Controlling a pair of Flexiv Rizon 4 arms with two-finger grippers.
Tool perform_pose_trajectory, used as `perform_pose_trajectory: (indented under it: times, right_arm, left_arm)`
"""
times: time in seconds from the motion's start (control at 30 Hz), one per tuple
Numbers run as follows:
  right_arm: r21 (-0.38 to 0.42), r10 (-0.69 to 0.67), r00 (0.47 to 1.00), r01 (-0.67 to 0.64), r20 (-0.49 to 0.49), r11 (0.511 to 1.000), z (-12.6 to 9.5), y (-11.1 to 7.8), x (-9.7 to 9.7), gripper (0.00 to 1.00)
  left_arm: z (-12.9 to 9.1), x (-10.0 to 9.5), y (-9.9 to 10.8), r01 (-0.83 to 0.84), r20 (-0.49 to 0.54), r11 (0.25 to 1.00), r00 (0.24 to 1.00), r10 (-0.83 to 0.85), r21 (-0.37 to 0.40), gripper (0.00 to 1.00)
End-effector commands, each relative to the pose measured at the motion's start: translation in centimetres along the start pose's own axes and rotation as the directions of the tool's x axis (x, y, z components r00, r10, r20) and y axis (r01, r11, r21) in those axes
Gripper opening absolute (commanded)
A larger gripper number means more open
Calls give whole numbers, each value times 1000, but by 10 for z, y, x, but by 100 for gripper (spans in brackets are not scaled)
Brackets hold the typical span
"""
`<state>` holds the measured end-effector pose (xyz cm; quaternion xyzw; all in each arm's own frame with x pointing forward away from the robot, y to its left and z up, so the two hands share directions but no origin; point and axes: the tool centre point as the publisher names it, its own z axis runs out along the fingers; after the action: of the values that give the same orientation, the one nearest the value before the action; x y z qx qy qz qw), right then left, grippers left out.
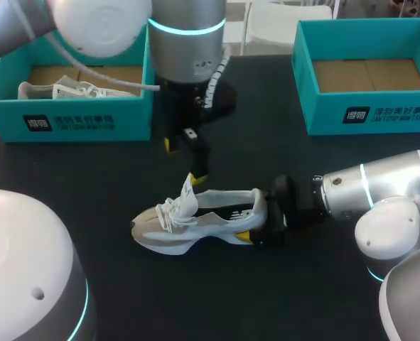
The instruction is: Take the shoe out of the shoebox, open the shoe tongue, remove and reinsert the insole, then place the shoe into the shoebox
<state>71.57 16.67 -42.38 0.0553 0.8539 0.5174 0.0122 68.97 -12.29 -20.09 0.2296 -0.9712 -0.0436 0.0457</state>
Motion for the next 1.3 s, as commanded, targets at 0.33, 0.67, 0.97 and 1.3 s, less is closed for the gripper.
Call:
perform_pose_trajectory:
  times: [0.33, 0.67, 0.97, 1.3]
  right_arm:
    - [5, 1, 1000, -1, 1, 1000, 5, -2, -1, 0]
    - [5, 1, 1000, -1, 1, 1000, 5, -2, -1, 0]
    - [5, 1, 1000, -1, 1, 1000, 5, -2, -1, 0]
    - [5, 1, 1000, -1, 1, 1000, 5, -2, -1, 0]
  left_arm:
    - [7, 13, -25, -701, 0, 713, 713, 701, 35, 0]
    - [7, 13, -25, -701, 0, 713, 713, 701, 35, 0]
    - [44, 10, -37, -625, -60, 774, 773, 632, 102, 0]
    - [100, 14, -57, -610, -131, 765, 758, 639, 205, 0]
